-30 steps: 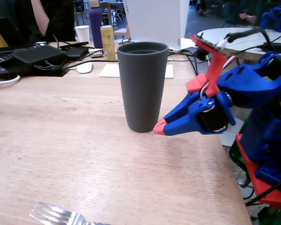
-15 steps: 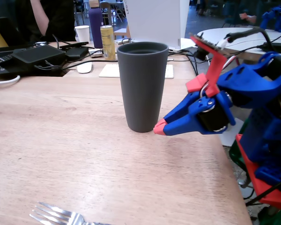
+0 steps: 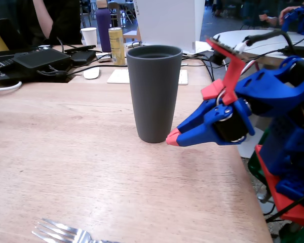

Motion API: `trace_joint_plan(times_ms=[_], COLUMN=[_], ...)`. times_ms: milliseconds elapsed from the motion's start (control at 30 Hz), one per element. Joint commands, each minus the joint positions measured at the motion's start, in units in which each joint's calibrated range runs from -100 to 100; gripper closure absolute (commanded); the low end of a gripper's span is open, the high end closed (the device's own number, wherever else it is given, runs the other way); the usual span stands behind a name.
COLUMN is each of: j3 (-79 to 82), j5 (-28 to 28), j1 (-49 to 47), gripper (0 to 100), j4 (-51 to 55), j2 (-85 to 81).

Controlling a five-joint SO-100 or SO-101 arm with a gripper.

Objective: Grab the fork and place it in gray glass

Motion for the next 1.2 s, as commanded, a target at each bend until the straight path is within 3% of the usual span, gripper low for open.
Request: trace_joint_plan(times_ms=[0, 367, 533, 767, 933, 1167], j3=[0.4, -0.1, -22.0, -57.1, -59.5, -67.8], j5=[0.1, -0.1, 0.1, -2.1, -8.2, -13.0], j1=[0.0, 0.8, -2.2, -22.0, -33.2, -33.2], gripper=[100, 100, 100, 100, 100, 100], j4=[0.0, -0.1, 0.8, 1.0, 0.3, 0.1], j2=[-0.5, 0.6, 21.3, 57.4, 69.8, 85.1])
